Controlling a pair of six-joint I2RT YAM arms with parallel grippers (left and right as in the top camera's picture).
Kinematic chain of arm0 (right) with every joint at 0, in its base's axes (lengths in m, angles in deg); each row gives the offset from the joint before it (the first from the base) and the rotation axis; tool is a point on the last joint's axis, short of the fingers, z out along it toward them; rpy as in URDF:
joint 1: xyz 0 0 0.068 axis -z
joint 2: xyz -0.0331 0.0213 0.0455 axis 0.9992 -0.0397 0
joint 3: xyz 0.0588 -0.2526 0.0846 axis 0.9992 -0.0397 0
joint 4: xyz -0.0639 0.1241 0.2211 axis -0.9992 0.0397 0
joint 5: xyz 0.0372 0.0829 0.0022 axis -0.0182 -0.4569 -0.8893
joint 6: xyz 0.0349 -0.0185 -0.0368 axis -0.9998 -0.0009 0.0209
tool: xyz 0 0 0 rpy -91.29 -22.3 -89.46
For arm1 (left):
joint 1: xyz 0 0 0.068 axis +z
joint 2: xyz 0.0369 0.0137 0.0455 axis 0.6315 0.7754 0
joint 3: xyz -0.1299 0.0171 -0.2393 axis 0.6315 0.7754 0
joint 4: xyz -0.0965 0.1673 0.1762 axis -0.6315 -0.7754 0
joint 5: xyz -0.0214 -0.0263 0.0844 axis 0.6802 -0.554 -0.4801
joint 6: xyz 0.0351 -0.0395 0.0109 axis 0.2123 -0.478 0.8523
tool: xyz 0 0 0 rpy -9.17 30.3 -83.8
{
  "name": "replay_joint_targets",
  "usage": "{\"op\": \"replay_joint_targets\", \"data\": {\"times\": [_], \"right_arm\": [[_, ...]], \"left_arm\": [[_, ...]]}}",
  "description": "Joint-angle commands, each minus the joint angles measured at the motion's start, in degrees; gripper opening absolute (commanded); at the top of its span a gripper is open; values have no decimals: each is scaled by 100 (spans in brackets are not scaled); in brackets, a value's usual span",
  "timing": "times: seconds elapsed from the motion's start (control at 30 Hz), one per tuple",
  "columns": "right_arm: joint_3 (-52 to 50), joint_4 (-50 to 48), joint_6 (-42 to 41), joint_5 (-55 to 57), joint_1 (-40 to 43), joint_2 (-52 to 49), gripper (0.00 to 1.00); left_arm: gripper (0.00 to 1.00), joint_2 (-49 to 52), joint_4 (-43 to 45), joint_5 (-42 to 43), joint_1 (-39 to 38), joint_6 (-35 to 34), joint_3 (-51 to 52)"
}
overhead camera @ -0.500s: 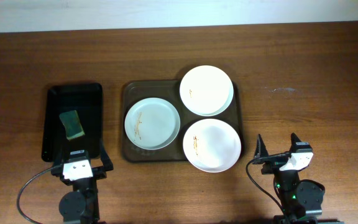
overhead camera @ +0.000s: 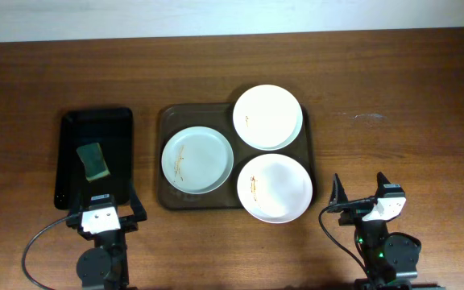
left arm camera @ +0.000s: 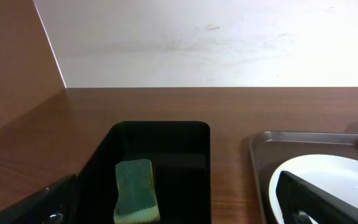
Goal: Clean dirty plates on tray and stack at the side
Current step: 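Raise both arms from rest toward the sponge and the plates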
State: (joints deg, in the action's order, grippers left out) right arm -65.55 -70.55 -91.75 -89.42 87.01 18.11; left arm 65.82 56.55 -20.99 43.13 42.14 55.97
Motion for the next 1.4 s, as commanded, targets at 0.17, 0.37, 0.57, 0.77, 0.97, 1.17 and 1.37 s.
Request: {"op": "replay_joint_targets", "data": {"times": [0.17, 0.37, 0.57, 0.77, 0.97, 1.17, 1.37], "right_arm": [[-28, 24, 22, 13, 35, 37, 98], [-28, 22, 22, 13, 35, 37, 99], [-28, 48, 22, 264, 35, 33, 98], [4, -116, 24, 0, 35, 33, 98], [1200, -129, 345, -33, 37, -280, 98], [3648, 861, 343, -101, 35, -2533, 98], [6819, 3493, 341, -686, 35, -5104, 98]], "left_arm": [[99, -44, -7, 61, -22, 92, 44], [99, -44, -4, 61, -22, 92, 44], [99, -44, -48, 535, -17, 90, 42], [99, -44, 188, 1141, -17, 79, -79], [99, 1202, -358, 1141, -17, -37, -2031], [99, 3554, -2076, 1143, -17, -37, -4811], [99, 5827, -4710, 1167, -17, -37, -7556]]}}
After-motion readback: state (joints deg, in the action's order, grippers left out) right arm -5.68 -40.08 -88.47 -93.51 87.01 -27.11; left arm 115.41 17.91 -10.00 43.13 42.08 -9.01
